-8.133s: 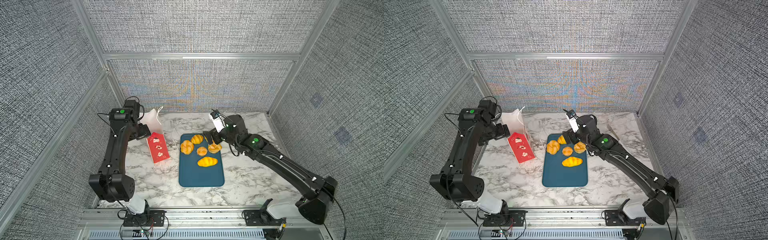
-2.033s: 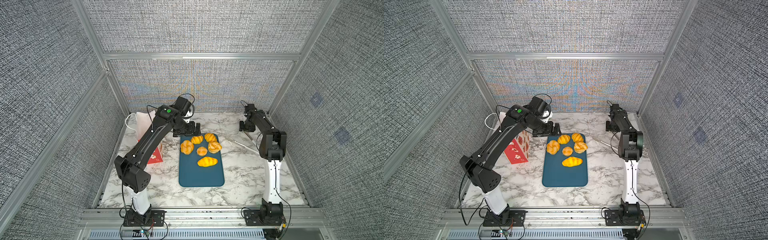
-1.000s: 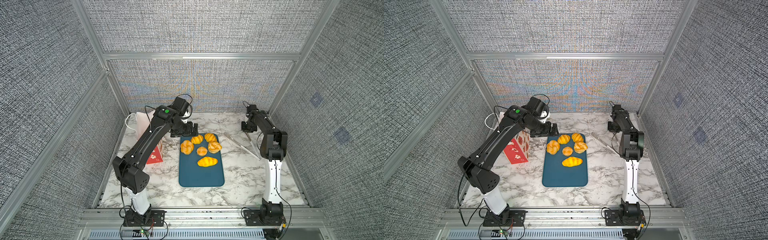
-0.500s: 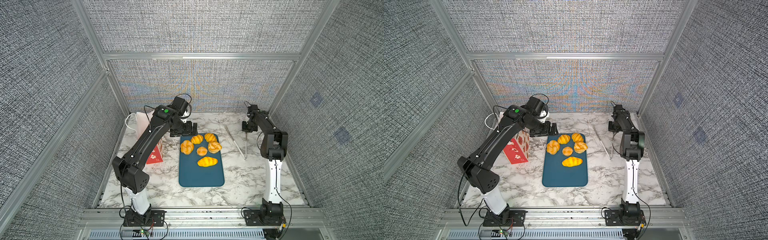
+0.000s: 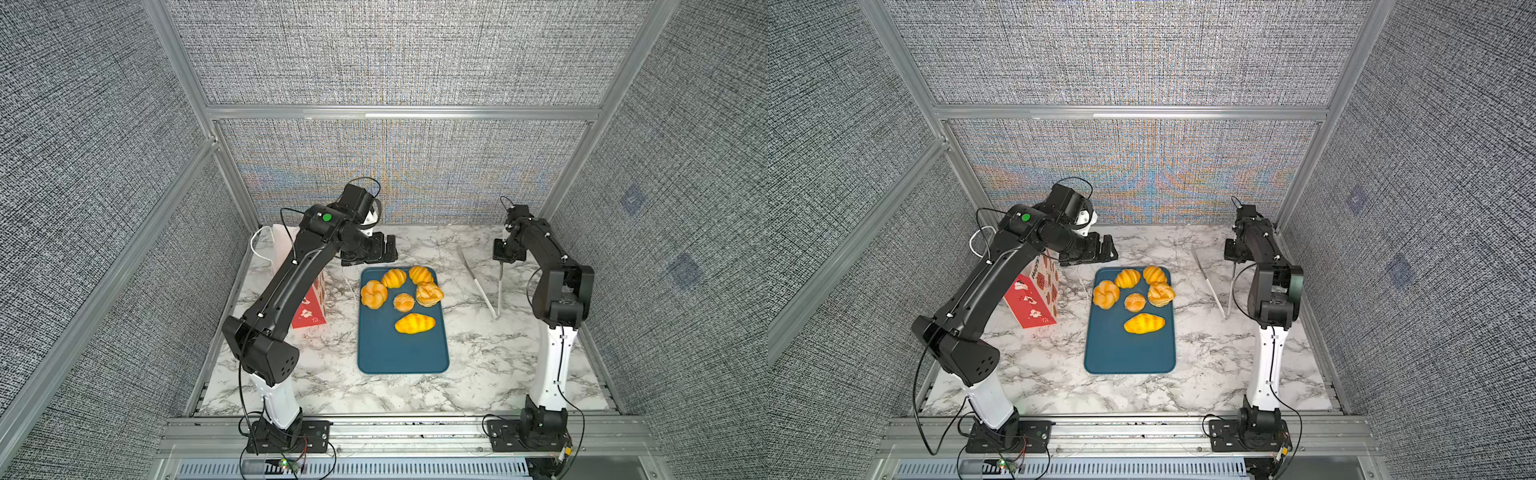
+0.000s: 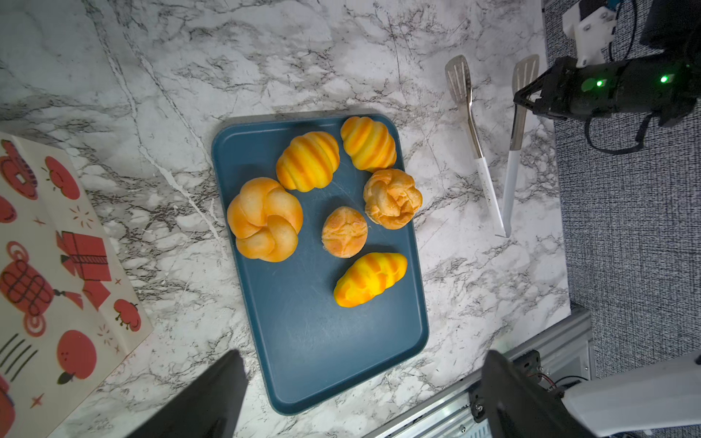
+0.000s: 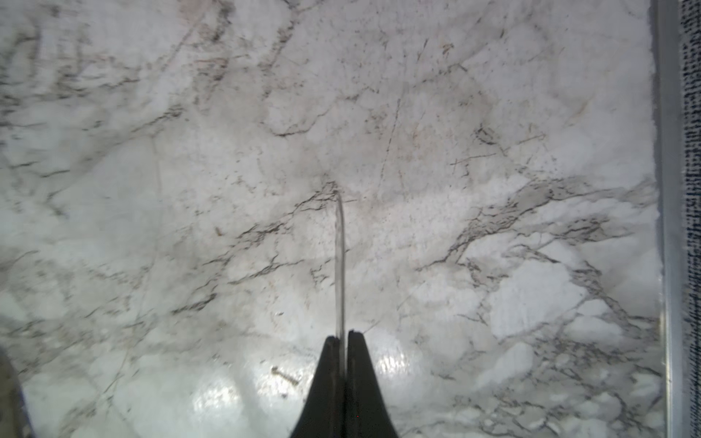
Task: Pack bread into a paper bag
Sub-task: Pick up the clamp from the center of the board.
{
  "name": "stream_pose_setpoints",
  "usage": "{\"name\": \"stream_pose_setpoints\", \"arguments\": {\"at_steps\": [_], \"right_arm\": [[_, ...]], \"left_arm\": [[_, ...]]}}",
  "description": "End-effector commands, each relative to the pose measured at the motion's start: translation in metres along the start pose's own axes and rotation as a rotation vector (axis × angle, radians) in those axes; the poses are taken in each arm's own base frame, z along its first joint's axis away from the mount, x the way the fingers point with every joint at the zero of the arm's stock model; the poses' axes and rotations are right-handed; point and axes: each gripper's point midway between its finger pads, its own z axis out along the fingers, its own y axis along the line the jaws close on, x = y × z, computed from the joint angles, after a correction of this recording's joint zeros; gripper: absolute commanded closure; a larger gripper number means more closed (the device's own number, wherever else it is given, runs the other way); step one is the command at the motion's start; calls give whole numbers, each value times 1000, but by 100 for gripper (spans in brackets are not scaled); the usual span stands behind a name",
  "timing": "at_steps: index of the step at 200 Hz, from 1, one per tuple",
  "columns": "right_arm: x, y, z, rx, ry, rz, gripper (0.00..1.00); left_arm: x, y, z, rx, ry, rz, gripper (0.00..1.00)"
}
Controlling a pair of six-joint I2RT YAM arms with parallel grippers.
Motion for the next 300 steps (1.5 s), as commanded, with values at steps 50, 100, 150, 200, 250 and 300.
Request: {"name": "stream_pose_setpoints", "arguments": {"at_steps": [50,100,150,200,250,300], "right_arm": [[17,29,-89,-202,-80,41,100],[43,78,-165,-463,-138,39,100],[88,132,-223,-696,-121,17,100],[114,154,-281,-958,-140,71,100],[132,184,-331,-1192,-96,59,100],[151,203,-345,-1287,2,18,100]], "left_arm": [[-14,-32,-46,172,-179,15,1],[-6,-41,-78,292,-346,24,1],[4,-52,-110,464,-477,20,1],[9,-64,-143,599,-553,31,0],[16,-91,-162,866,-495,36,1],[32,-108,-162,960,-354,104,2]]}}
